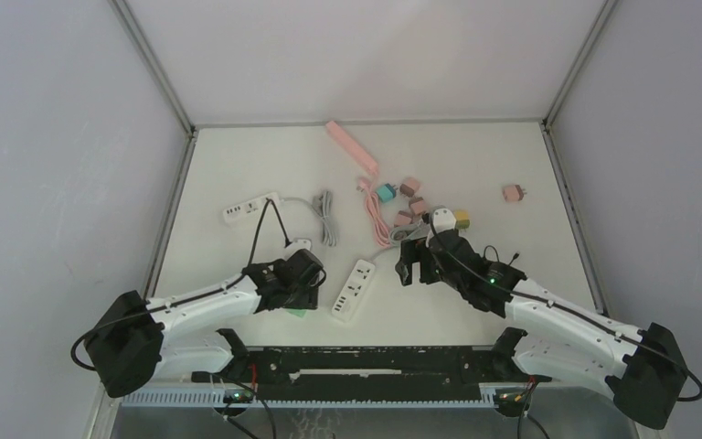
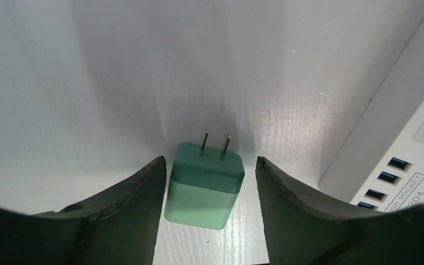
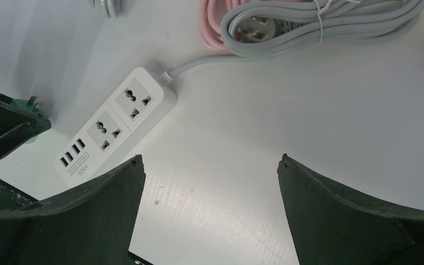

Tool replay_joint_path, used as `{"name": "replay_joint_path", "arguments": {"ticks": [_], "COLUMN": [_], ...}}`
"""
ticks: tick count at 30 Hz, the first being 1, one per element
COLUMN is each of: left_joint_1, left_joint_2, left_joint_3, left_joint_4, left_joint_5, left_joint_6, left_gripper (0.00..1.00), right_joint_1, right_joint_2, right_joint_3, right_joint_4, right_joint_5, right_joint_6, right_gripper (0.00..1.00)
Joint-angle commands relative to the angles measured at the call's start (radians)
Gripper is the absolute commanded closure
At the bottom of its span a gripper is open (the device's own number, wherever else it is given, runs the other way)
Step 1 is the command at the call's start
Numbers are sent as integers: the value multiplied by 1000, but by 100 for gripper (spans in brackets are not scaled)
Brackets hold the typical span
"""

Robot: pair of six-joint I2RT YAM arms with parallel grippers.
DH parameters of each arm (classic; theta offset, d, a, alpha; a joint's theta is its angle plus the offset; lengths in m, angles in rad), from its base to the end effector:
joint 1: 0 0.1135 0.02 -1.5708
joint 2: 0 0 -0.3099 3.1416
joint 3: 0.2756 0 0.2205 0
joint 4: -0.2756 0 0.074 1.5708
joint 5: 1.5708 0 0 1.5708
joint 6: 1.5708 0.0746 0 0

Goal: Insert the plug
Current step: Pick up the plug from the center of the board.

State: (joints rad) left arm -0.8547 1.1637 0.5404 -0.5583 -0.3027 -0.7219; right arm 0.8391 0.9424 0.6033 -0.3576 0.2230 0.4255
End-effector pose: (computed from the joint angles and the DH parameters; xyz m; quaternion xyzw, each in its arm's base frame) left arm 0.1216 -0.1059 0.1886 0.0353 0.9697 -0.0313 0.2397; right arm 0.1261 0.1158 0.2560 -0.1388 0.8909 0.1673 0.3989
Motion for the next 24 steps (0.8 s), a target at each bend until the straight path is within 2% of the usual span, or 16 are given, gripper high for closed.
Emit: {"name": "replay_joint_path", "arguments": {"ticks": [1, 5, 11, 15, 24], "left_joint_1": [8, 8, 8, 8, 38], "left_joint_2": [-1, 8, 7, 15, -24], "left_joint_3": [26, 29, 22, 22, 73], "left_joint_4": [29, 27, 27, 56, 107], "left_joint_5": [33, 85, 95, 104, 159], "left_joint_6": [26, 32, 20, 21, -3], "left_gripper": [38, 48, 46, 59, 77], "right_joint_1": [13, 23, 25, 32, 82], "right_joint_2": [-27, -44, -48, -44, -70], "right_joint_3": [4, -13, -24, -25, -25], "right_joint_4": [6, 9, 24, 42, 121], "right_joint_5": [42, 48, 52, 45, 53], "right_joint_6": [22, 28, 27, 23, 6], "right_gripper": [4, 4, 4, 4, 4]}}
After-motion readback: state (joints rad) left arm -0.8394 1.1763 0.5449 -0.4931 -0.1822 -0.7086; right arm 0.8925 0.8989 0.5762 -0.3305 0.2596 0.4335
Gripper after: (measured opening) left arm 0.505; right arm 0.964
